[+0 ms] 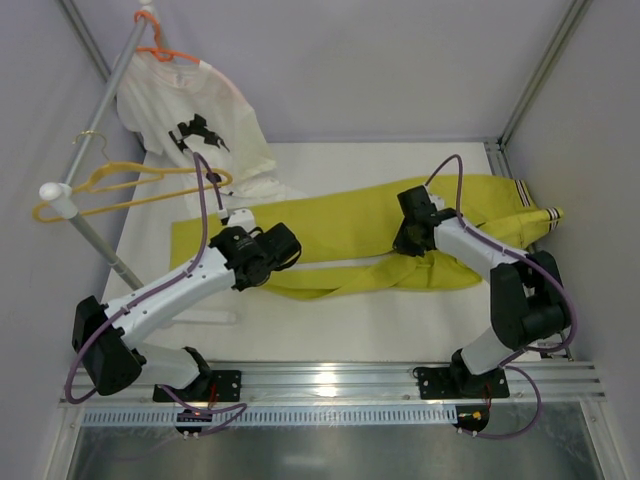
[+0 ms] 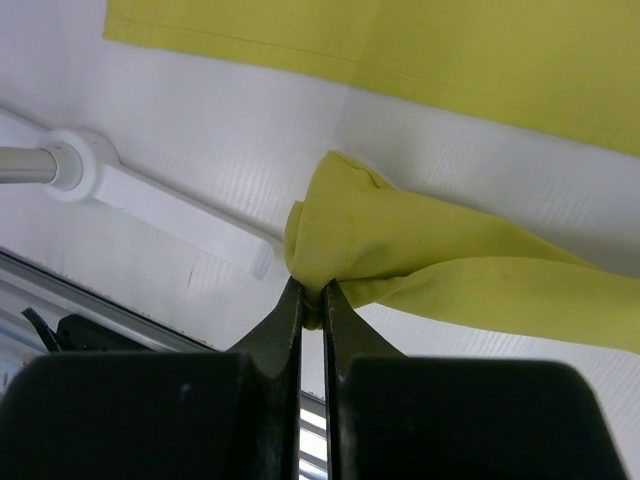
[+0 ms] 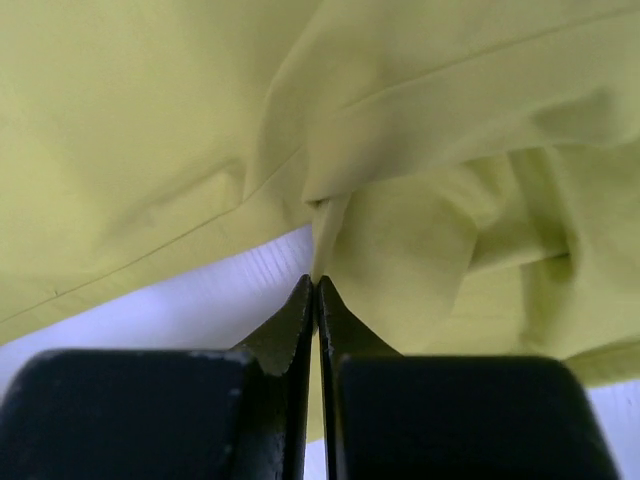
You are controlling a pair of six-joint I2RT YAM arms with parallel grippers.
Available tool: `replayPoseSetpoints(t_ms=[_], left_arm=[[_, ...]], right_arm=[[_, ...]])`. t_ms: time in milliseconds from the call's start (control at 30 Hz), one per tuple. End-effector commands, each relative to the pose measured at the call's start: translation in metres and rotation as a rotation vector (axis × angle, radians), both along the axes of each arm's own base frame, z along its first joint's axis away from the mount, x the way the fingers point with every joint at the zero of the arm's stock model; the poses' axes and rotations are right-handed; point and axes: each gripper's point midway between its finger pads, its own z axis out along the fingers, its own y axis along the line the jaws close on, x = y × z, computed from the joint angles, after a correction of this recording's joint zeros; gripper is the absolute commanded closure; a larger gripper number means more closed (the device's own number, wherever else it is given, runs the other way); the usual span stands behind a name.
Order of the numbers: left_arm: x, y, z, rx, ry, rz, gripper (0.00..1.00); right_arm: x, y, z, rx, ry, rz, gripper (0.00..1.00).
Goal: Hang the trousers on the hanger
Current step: Fold the trousers
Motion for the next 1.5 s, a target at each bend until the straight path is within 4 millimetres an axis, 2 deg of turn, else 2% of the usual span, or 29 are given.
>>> replayPoseSetpoints(t_ms=[0,67,100,167,200,300,500,633,700,800,933,1067,1133,1167,1200,1233,1300,1400,1433,1467], left_arm=[[-0.001,0.032,0.014,0.115,-0.017,0.044,1.00],[-0.001,0.038,0.018,0.119,-0.025,0.057,1.00],[-0.001,0.041,0.020,0.123,-0.026,0.059,0.99],[-0.001,0.044,0.022,0.119,-0.026,0.064,1.00],[-0.002,0.045,0.023,0.125,-0.018,0.063,1.00],[-0.003,0.044,0.022,0.133,-0.002,0.057,1.00],[-0.007,0.048,0.015,0.172,0.041,0.050,1.00],[-0.008,0.048,0.014,0.179,0.055,0.038,1.00],[-0.009,0.048,0.012,0.188,0.069,0.029,0.99],[-0.008,0.041,0.002,0.178,0.101,-0.012,0.97],[-0.007,0.026,-0.014,0.138,0.150,-0.070,0.96],[-0.008,0.014,-0.022,0.097,0.183,-0.121,0.93],[-0.008,0.012,-0.023,0.088,0.190,-0.130,0.84],[-0.008,0.012,-0.022,0.087,0.186,-0.129,0.78],[-0.005,0.010,-0.019,0.072,0.169,-0.133,0.64],[-0.003,0.007,-0.018,0.066,0.161,-0.166,0.60],[-0.002,-0.007,-0.012,0.034,0.126,-0.243,0.50],[0.001,-0.041,0.001,-0.050,0.040,-0.409,0.47],[0.001,-0.058,0.004,-0.093,0.019,-0.497,0.46],[0.003,-0.068,0.005,-0.112,-0.001,-0.541,0.46]], right_arm=[[-0.009,-0.018,0.038,-0.060,-0.078,-0.026,0.96],[-0.020,-0.020,0.050,-0.049,-0.088,-0.016,0.96],[-0.024,-0.020,0.067,-0.029,-0.135,-0.013,0.96],[-0.037,-0.022,0.074,-0.015,-0.138,-0.002,0.96],[-0.042,-0.024,0.084,-0.004,-0.166,-0.004,0.96],[-0.060,-0.030,0.086,0.000,-0.164,-0.001,0.96],[-0.082,-0.039,0.109,0.004,-0.206,-0.004,0.96],[-0.085,-0.041,0.129,0.005,-0.235,0.006,0.96],[-0.081,-0.040,0.140,0.011,-0.263,0.010,0.96],[-0.068,-0.029,0.144,0.031,-0.277,0.049,0.96],[-0.047,-0.009,0.128,0.063,-0.255,0.134,0.96],[-0.030,0.014,0.102,0.085,-0.204,0.248,0.90],[-0.022,0.027,0.091,0.103,-0.188,0.302,0.87],[-0.020,0.031,0.086,0.109,-0.179,0.316,0.85],[-0.017,0.035,0.085,0.119,-0.181,0.331,0.82],[-0.016,0.038,0.075,0.119,-0.153,0.338,0.80],[-0.012,0.040,0.071,0.120,-0.140,0.342,0.77],[-0.005,0.041,0.060,0.105,-0.112,0.336,0.77],[0.000,0.038,0.055,0.084,-0.096,0.312,0.86],[0.002,0.035,0.051,0.066,-0.081,0.294,0.91]])
